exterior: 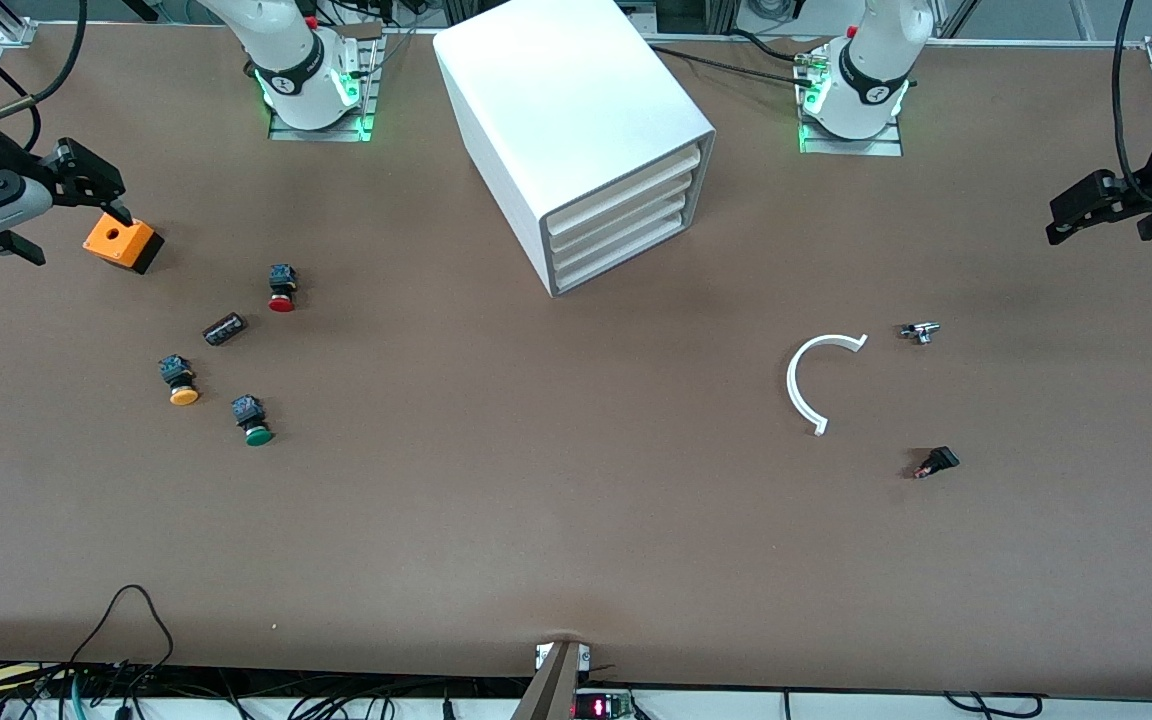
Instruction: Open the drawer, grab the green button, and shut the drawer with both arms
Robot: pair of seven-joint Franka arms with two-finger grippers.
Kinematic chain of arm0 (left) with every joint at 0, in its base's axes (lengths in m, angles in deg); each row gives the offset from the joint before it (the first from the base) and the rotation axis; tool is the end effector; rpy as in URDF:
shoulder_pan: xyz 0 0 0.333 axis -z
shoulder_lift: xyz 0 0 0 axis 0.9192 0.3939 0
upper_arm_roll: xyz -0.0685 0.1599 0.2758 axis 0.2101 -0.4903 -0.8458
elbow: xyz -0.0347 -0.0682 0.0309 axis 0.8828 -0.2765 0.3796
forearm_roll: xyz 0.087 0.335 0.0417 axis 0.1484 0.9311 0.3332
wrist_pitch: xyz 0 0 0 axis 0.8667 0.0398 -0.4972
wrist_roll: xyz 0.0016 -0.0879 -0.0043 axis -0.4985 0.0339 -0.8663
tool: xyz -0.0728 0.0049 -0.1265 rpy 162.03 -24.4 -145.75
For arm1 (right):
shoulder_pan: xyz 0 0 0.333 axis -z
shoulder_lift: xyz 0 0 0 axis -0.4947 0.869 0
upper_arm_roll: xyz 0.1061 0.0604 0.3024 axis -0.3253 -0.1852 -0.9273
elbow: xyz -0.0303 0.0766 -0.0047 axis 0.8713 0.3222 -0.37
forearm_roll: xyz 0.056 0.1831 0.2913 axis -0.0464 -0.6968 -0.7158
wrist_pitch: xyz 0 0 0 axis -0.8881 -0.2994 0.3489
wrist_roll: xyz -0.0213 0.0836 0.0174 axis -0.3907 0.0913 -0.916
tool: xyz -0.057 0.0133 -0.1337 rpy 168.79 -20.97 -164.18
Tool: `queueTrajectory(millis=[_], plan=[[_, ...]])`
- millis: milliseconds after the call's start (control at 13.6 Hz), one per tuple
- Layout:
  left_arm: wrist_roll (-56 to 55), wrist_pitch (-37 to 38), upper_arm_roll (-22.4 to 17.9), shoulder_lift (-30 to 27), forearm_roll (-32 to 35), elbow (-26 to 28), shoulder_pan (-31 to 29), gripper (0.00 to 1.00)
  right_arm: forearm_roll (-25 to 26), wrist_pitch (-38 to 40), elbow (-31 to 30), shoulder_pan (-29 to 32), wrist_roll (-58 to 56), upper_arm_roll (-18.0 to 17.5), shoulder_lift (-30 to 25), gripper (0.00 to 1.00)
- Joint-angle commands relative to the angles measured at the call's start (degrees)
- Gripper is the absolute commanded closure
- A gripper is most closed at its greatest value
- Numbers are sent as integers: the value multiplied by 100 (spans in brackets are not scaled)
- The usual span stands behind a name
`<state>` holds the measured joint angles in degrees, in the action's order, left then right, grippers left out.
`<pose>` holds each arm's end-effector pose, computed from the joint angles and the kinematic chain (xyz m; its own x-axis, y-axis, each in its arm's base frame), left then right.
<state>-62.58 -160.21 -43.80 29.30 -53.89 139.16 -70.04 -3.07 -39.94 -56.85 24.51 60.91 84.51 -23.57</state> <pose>0.4895 0.0183 0.5896 0.9984 0.0495 -0.0288 0.0486 -0.9983 -0.0313 0.5041 0.0193 0.5912 0.8802 0.4741 0.0239 0.4744 -0.8803 -0.0102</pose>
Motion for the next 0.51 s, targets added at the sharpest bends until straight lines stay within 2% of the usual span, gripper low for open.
queueTrajectory(millis=[0, 147, 440], plan=[[149, 86, 19, -31, 105, -92, -28, 0, 61, 6, -64, 93, -180, 110, -114, 1], [159, 86, 19, -31, 96, -92, -28, 0, 17, -12, -29, 93, -181, 208, -105, 1], [159, 77, 19, -31, 113, -101, -28, 0, 34, 15, -20, 75, 3, 164, -105, 1]])
